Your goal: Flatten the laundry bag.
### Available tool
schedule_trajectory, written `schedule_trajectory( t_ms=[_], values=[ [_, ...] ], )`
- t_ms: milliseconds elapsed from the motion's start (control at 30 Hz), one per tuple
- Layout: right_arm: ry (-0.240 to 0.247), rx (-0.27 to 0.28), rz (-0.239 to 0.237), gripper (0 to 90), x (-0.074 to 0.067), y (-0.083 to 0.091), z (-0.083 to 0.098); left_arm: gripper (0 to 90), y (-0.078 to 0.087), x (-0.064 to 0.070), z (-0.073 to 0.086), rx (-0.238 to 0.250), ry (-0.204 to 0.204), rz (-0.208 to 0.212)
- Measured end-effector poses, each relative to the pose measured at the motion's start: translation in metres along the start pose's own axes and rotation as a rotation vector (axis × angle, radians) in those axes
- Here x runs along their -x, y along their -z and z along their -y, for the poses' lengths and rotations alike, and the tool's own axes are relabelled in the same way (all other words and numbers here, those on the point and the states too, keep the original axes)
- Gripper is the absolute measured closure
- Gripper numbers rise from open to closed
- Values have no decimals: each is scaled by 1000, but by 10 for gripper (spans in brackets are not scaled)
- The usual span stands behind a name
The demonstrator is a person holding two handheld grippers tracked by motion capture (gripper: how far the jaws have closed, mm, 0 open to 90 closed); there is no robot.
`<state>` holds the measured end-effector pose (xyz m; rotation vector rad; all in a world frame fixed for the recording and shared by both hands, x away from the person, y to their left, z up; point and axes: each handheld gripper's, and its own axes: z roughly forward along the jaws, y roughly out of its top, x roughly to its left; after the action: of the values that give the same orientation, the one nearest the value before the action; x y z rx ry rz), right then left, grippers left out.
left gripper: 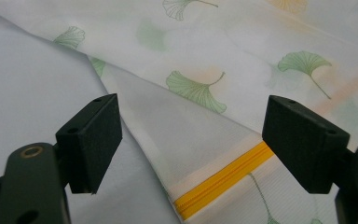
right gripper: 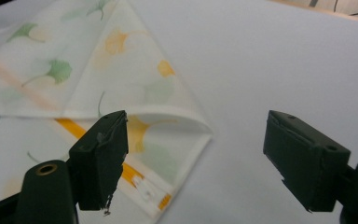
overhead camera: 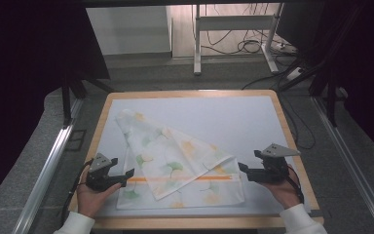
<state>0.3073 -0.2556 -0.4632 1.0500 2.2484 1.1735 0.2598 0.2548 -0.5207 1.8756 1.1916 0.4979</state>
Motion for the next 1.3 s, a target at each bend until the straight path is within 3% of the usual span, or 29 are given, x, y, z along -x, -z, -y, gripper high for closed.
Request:
schedule_trajectory(
  t_ms=[200, 267, 433, 533, 800, 1300],
  values=[
    [-18, 8, -14, 241, -10, -2, -16, 188, 4, -2, 0, 11, 11, -17],
    [-3, 9, -20, 249, -15, -6, -23, 189, 4, 0, 2, -2, -10, -29],
    [29, 43, 20, 262, -25, -11, -29, 203, 4, -1, 2, 1, -4, -16],
    [30, 51, -6, 269, -31, -15, -34, 203, 4, -1, 2, 1, -6, -21],
    [44, 10, -93, 268, -48, -37, -42, 192, 4, -2, 4, -2, -1, -43],
    [59, -2, -174, 269, -76, -59, -52, 201, 2, -1, 5, -7, -15, -46]
  ],
)
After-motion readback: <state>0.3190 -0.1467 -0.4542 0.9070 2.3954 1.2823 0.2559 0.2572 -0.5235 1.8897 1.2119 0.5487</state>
